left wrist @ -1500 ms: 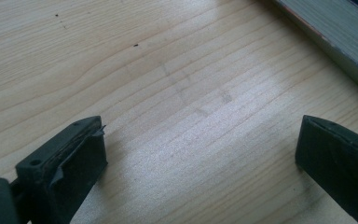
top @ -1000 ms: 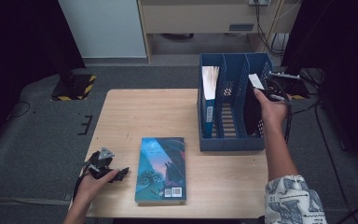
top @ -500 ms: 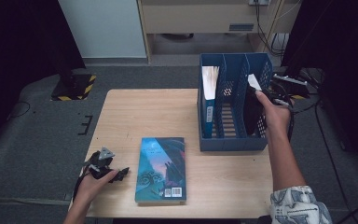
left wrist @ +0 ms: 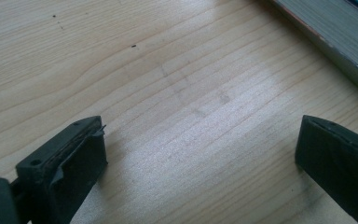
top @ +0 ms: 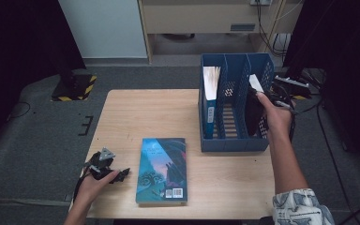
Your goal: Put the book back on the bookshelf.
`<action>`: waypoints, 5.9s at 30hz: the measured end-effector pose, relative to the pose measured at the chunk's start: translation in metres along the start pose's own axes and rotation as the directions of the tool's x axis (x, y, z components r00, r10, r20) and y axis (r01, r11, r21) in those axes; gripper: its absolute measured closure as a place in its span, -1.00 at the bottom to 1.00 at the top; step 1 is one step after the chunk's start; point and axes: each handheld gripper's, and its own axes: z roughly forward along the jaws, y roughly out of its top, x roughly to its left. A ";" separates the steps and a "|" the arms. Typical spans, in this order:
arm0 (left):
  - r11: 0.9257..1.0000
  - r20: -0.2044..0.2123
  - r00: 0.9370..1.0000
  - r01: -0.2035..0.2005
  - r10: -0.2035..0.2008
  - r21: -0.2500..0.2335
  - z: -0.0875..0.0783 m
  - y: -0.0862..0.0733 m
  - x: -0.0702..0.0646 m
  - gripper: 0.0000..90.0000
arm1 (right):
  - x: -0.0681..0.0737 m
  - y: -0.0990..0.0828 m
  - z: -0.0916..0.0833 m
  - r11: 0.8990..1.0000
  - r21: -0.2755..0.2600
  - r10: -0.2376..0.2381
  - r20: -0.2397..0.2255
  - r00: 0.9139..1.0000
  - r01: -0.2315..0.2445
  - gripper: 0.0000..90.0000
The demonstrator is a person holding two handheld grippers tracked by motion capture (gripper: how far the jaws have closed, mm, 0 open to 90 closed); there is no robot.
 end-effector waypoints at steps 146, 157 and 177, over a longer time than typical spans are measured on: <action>0.994 0.327 0.943 -0.020 0.055 -0.109 -0.001 0.028 -0.057 -0.47 | 0.185 -0.256 0.001 0.843 0.373 -0.161 -0.513 0.843 0.388 -0.79; 0.994 0.350 0.936 -0.011 0.049 -0.109 0.002 0.028 -0.053 -0.50 | 0.181 -0.258 0.005 0.849 0.377 -0.127 -0.534 0.836 0.371 -0.82; 0.993 0.341 0.940 0.026 0.015 -0.115 0.014 0.037 -0.036 -0.49 | 0.186 -0.259 0.002 0.832 0.391 -0.122 -0.564 0.817 0.394 -0.78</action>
